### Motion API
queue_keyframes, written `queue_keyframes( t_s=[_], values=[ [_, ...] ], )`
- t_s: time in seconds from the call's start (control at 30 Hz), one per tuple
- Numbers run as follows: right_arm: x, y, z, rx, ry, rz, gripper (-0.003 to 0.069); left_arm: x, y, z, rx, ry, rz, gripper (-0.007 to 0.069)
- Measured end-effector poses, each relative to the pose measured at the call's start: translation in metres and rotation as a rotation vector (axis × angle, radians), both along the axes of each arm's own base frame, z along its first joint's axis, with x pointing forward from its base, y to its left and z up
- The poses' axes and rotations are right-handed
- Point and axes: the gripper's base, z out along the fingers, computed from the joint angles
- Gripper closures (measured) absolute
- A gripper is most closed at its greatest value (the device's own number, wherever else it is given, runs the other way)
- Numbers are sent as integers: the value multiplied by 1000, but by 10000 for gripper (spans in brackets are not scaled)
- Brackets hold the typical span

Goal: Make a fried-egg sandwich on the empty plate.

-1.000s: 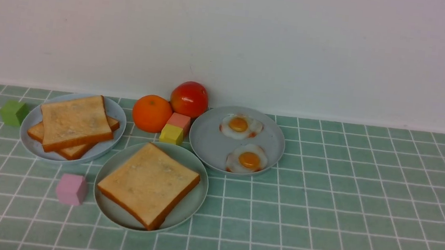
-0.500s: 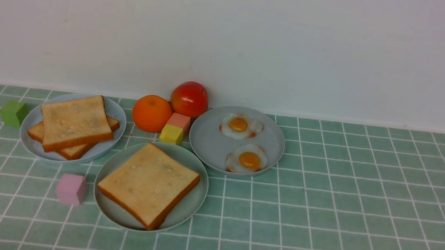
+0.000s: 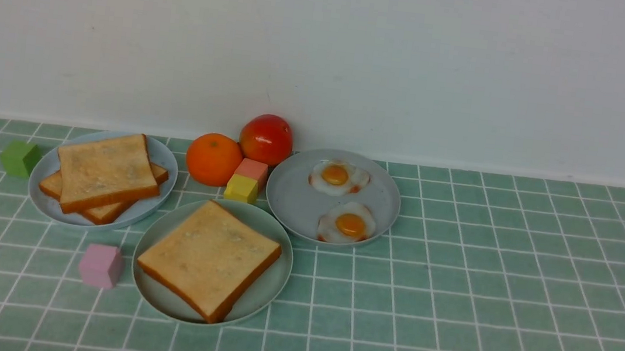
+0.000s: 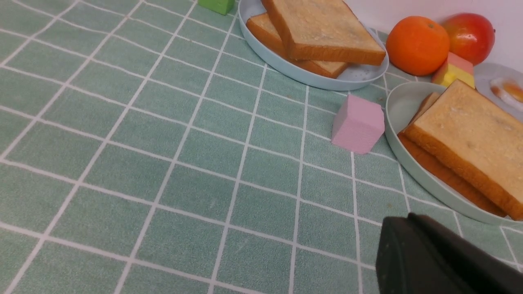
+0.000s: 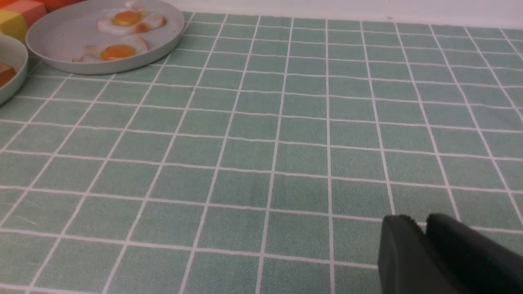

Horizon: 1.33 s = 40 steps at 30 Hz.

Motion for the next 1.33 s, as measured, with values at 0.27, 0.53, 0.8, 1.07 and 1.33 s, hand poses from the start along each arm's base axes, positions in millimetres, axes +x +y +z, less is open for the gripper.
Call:
queue_keyframes(
  t_s=[0.27,0.53,0.8,1.07,1.33],
  values=[
    [0,0,0,0,0,0,540,0,0,0,0,0,0,624],
    [0,0,0,0,0,0,529,0,0,0,0,0,0,624],
    [0,0,0,0,0,0,519,0,0,0,0,0,0,624],
    [0,0,0,0,0,0,514,0,0,0,0,0,0,624],
    [0,0,0,0,0,0,504,0,0,0,0,0,0,624]
  ],
)
